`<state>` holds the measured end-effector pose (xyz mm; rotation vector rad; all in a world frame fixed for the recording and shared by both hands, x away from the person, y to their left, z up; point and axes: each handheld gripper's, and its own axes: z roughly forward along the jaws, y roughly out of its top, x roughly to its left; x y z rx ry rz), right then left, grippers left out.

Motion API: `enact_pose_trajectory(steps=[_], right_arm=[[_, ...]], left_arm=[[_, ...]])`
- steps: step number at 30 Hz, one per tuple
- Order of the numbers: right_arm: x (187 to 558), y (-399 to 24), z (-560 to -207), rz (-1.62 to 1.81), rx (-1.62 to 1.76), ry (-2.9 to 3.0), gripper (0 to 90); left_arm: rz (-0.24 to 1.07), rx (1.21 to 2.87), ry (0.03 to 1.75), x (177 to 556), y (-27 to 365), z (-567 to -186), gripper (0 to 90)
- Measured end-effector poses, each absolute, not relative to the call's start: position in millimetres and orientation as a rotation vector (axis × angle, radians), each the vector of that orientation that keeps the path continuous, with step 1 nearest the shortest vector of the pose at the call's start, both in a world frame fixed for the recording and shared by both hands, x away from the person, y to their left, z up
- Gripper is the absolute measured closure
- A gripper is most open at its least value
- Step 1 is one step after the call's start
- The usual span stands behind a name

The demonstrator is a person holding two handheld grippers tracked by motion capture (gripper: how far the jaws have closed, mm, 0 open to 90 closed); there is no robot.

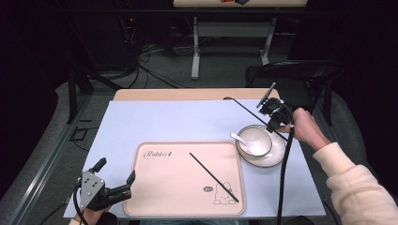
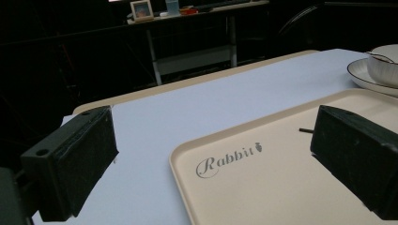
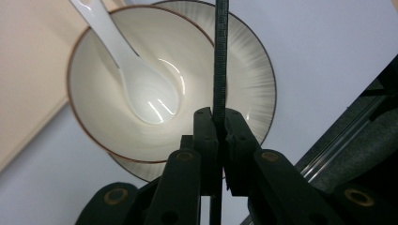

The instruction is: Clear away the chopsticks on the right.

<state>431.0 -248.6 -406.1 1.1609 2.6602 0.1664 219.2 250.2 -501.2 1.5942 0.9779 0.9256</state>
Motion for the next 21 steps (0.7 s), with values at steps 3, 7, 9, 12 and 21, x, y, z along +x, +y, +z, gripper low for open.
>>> enact_pose_trajectory(steps=[3,7,9,12,21], right_arm=[[422.9,-238.0,-401.2,0.210,1.191,2.651,85.1],[416.6,-229.1,-404.2,0.212,1.255,2.648,85.0],[412.7,-225.2,-407.0,0.222,1.260,2.661,85.1],[407.5,-220.2,-408.4,0.232,1.273,2.669,85.1],[389.3,-189.3,-410.1,0.327,1.275,2.731,85.0]], left_arm=[[0.925,1.594,0.978,219.2,250.2,-501.2,0.5],[0.925,1.589,0.980,218.9,250.7,-501.2,0.5],[0.925,1.590,0.981,219.0,250.8,-501.2,0.5],[0.925,1.593,0.979,219.1,250.3,-501.2,0.6],[0.927,1.588,0.979,218.8,250.6,-501.3,0.6]])
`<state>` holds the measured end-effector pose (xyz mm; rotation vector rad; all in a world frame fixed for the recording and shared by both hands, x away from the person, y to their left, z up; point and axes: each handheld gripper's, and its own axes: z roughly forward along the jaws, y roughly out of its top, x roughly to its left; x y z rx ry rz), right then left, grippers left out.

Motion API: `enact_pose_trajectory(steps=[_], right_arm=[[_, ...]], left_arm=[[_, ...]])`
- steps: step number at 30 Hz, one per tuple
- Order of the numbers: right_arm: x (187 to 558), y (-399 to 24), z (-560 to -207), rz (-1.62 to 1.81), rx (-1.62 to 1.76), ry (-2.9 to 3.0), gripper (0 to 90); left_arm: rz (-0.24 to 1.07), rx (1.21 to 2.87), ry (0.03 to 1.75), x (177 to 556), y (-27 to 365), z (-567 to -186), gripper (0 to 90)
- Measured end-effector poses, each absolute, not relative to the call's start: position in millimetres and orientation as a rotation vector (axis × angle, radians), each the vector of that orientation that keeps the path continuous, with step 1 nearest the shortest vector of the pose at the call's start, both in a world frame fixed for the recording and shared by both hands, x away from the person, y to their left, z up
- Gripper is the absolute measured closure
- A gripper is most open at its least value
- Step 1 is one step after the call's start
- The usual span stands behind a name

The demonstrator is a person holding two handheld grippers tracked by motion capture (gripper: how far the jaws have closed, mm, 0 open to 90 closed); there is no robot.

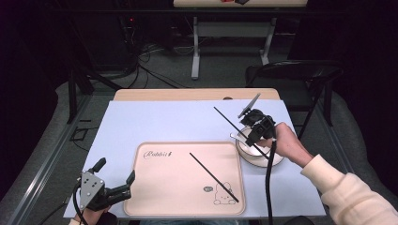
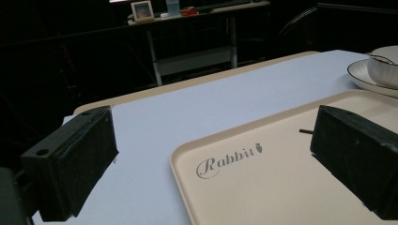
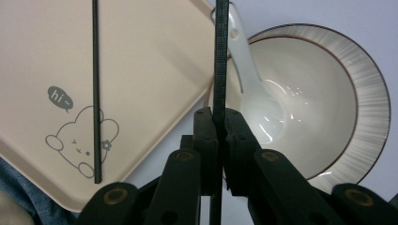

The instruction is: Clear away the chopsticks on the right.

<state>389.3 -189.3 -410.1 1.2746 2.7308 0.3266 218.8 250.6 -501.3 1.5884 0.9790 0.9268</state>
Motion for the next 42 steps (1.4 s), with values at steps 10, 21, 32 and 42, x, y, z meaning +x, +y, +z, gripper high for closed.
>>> enact_pose_trajectory(steps=[10,21,32,42], right_arm=[[375.1,-157.8,-432.6,0.334,1.224,2.808,85.0],[367.3,-134.1,-480.9,0.345,1.264,2.866,85.0],[361.7,-117.9,-521.5,0.337,1.299,2.914,84.8],[352.7,-116.7,-519.6,0.412,1.146,2.856,46.7]], left_arm=[[0.928,1.584,0.976,218.3,251.0,-501.3,0.6],[0.925,1.586,0.977,217.7,252.0,-501.1,0.6],[0.923,1.591,0.972,217.8,251.5,-501.0,0.6],[0.926,1.586,0.973,218.4,250.9,-501.4,0.6]])
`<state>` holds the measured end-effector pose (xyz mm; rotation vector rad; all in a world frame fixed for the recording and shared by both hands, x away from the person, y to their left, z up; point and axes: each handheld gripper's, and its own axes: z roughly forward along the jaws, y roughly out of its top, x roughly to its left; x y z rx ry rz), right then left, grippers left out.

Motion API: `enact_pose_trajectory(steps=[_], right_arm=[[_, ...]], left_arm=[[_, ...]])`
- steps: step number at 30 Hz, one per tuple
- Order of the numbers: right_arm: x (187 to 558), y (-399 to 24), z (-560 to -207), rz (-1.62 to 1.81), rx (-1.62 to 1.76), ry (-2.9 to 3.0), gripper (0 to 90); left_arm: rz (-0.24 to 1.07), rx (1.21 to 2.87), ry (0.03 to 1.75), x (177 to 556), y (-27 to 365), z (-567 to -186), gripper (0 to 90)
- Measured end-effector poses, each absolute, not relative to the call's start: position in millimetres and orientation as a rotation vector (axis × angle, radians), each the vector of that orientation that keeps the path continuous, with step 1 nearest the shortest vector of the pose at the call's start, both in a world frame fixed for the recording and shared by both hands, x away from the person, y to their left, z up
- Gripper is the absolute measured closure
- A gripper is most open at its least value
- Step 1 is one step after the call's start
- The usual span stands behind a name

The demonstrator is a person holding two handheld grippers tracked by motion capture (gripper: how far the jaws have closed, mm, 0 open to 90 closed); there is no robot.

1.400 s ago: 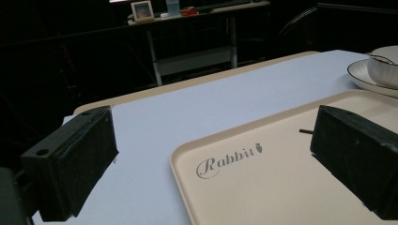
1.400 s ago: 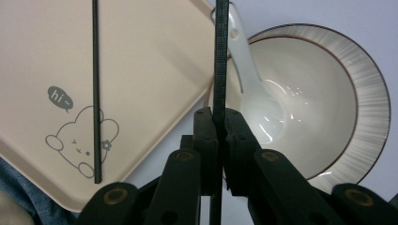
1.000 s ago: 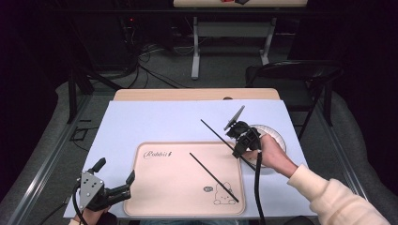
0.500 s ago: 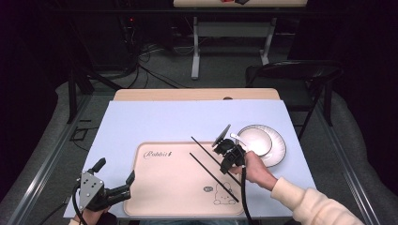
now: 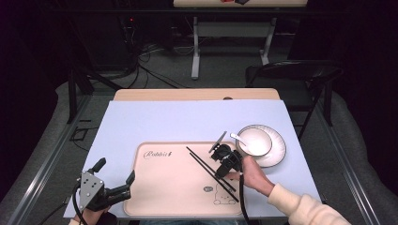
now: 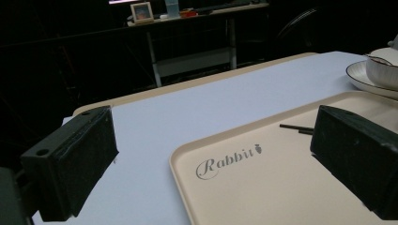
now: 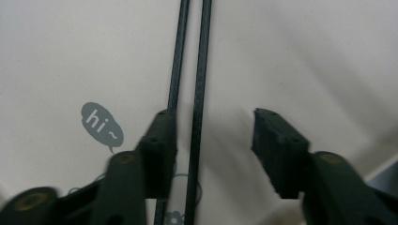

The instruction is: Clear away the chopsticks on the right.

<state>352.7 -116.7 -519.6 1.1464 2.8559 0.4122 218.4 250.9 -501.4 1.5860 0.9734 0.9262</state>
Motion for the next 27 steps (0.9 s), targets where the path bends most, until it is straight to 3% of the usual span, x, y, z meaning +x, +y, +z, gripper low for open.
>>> enact_pose_trajectory(steps=[1,5,6,9,16,27], right_arm=[[352.7,-116.7,-519.6,0.412,1.146,2.856,46.7],[341.7,-126.4,-502.2,0.546,1.006,2.783,27.4],[341.7,-126.4,-502.2,0.546,1.006,2.783,27.4],[330.8,-141.4,-488.8,0.681,0.902,2.685,14.9],[307.5,-177.8,-472.8,0.888,0.846,2.497,6.7],[271.5,-232.6,-475.2,1.027,0.862,2.304,2.8]], left_arm=[[0.926,1.586,0.973,218.4,250.9,-501.4,0.6],[0.926,1.586,0.974,218.6,250.7,-501.4,0.6],[0.926,1.586,0.974,218.6,250.7,-501.4,0.6],[0.925,1.589,0.972,218.6,250.7,-501.4,0.6],[0.926,1.590,0.975,219.0,250.3,-501.4,0.5],[0.924,1.593,0.975,219.4,250.3,-501.4,0.6]])
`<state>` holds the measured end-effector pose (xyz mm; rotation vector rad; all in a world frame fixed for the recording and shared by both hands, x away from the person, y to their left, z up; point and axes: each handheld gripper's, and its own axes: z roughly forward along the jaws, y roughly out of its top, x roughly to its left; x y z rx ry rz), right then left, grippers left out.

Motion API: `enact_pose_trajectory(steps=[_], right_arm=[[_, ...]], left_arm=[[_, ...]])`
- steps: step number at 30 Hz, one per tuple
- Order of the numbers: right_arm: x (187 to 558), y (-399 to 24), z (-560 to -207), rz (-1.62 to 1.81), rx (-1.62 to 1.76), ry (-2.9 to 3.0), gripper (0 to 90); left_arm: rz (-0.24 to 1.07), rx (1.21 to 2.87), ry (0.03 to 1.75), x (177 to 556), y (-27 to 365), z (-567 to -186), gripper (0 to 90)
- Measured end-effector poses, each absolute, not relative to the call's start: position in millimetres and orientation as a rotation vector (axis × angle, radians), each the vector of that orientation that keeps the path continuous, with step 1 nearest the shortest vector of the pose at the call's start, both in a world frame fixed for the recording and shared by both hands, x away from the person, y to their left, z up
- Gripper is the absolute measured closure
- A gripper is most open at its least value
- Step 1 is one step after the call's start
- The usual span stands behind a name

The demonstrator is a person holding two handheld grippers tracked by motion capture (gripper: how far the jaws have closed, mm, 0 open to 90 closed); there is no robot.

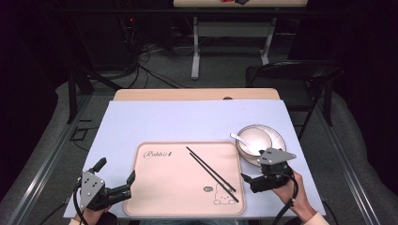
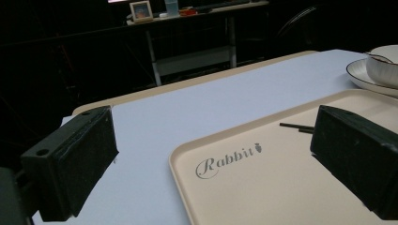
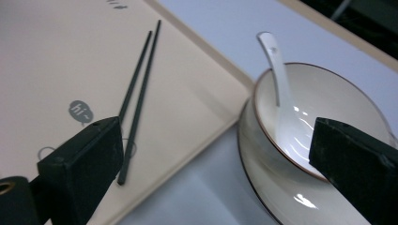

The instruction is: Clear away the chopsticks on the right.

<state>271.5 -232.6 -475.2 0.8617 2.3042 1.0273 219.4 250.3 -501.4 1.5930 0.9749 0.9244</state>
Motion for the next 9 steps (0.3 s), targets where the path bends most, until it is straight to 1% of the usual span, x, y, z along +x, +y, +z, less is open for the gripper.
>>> enact_pose_trajectory(steps=[2,5,9], right_arm=[[257.5,-247.4,-479.0,1.038,0.878,2.248,1.6],[246.7,-260.8,-484.9,1.080,0.923,2.217,0.0],[243.4,-275.7,-487.5,1.098,1.021,2.159,0.0]], left_arm=[[0.925,1.598,0.974,219.8,249.7,-501.5,0.6],[0.923,1.599,0.977,220.2,249.4,-501.5,0.6],[0.924,1.604,0.978,220.8,248.9,-501.5,0.6]])
